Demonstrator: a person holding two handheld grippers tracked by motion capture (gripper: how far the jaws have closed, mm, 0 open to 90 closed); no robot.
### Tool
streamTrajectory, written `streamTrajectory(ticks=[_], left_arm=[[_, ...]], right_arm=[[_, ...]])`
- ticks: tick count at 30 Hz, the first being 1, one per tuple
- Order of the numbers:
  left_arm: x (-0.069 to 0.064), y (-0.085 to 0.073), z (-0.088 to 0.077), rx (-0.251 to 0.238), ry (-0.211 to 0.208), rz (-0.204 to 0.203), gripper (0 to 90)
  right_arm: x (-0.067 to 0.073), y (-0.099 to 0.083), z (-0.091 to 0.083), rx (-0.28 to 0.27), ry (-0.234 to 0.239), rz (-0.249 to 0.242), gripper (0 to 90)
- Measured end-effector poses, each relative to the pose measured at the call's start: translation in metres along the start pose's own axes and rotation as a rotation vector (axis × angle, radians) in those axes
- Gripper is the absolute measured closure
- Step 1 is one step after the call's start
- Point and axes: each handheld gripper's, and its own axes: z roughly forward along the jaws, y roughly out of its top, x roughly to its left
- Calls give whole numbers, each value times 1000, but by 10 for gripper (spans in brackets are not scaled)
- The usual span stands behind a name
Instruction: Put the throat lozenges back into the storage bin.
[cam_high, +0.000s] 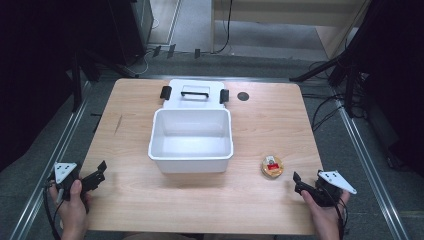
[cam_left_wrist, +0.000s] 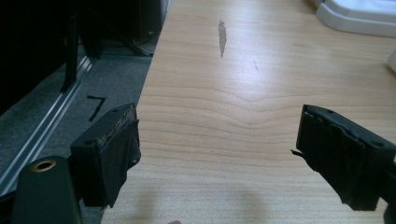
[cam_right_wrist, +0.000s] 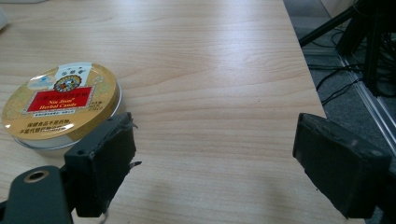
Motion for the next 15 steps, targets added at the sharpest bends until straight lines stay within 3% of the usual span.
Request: streamTrajectory(ticks=[6,15], left_arm=[[-3,-1,-1,-12,25,16,141],[-3,0,0,-2,52,6,140]], right_arm=[[1,1,1,17,22,-22,135],[6,13,3,116,79,-97,137]])
